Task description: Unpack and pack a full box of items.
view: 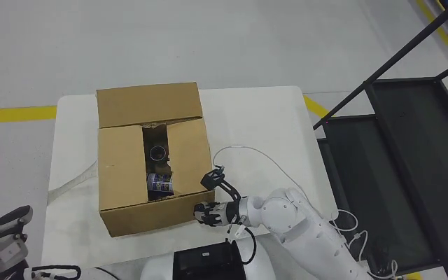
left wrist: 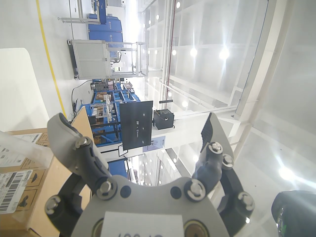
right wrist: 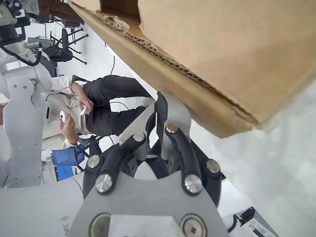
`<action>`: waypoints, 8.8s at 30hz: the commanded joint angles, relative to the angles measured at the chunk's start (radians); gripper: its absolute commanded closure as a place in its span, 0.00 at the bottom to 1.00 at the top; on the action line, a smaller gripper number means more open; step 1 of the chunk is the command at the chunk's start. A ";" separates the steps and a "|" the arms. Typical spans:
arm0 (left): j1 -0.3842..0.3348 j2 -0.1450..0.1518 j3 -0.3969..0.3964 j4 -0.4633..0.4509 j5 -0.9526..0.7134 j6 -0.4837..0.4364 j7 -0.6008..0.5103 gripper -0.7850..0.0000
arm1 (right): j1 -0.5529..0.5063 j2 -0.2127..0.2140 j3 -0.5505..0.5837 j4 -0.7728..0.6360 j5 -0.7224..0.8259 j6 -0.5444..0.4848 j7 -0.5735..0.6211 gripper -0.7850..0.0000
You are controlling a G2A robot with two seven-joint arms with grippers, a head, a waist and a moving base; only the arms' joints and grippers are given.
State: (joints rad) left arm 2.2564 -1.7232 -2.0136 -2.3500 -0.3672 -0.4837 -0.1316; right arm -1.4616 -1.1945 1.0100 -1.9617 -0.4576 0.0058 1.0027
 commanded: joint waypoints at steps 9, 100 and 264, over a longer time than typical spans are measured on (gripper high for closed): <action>0.000 0.000 0.000 0.000 0.000 0.000 0.000 0.00 | -0.007 0.012 0.062 -0.038 0.122 -0.032 -0.016 1.00; 0.000 0.000 0.000 0.000 0.000 0.000 0.000 0.00 | 0.778 -0.298 -0.450 0.629 0.639 0.282 -0.297 0.22; 0.044 0.009 -0.247 0.000 -0.483 -0.139 -0.135 0.00 | 0.883 -0.596 -0.507 0.978 0.994 -0.067 -0.229 1.00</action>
State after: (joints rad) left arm 2.3006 -1.7144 -2.2611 -2.3500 -0.8501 -0.6225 -0.2667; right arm -0.5821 -1.7844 0.5057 -0.9988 0.5332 -0.0677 0.7793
